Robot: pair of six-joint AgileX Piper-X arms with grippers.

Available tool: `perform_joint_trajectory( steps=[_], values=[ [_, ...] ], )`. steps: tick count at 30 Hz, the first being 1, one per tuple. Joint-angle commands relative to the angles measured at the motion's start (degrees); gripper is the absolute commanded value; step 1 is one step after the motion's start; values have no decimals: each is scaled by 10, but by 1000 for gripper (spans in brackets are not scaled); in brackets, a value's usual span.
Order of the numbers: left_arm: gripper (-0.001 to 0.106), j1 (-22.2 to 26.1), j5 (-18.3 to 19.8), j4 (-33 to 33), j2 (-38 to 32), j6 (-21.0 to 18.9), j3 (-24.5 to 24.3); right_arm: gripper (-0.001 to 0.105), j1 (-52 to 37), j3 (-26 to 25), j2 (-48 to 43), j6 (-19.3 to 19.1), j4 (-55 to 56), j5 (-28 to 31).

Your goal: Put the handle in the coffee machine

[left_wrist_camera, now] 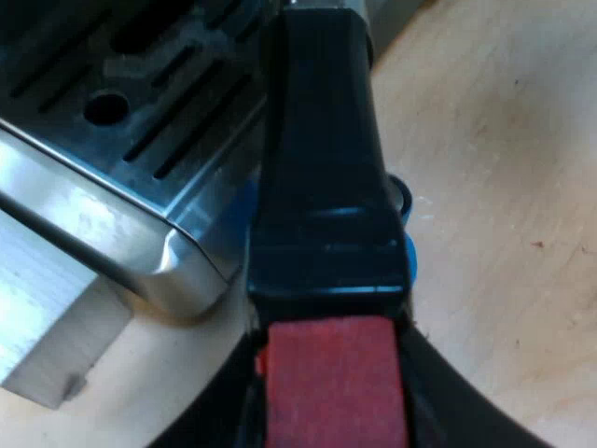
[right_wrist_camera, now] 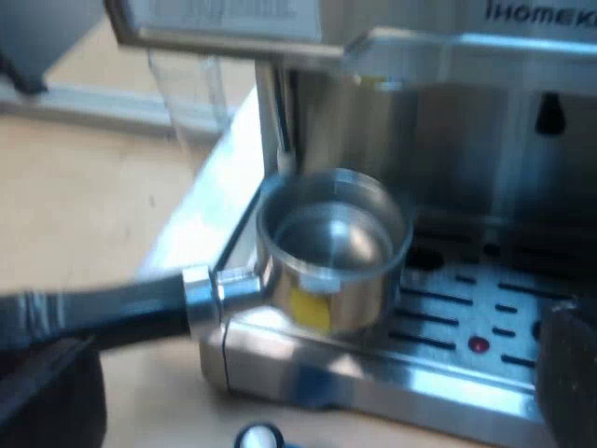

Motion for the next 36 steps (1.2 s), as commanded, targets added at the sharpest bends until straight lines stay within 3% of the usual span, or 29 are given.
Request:
perform_joint_trajectory(
  steps=[1,4,9,13,16,28,36],
  values=[
    [0,0,34,-9,15,22,-8,94,7,13,-3,-15,-48,33],
    [0,0,45,-8,36,40,-10,94,9,26,-2,-23,-72,33],
    [0,0,65,-9,81,44,-39,94,10,34,30,-101,-156,34],
    [0,0,72,-6,119,50,-66,94,10,34,51,-127,-198,39],
    [0,0,72,-3,152,64,-87,94,10,34,80,-129,-240,77],
    [0,0,97,-1,219,76,-133,94,6,34,83,-127,-244,77],
    [0,0,101,-4,228,85,-138,94,-7,34,83,-127,-253,87]
  ],
)
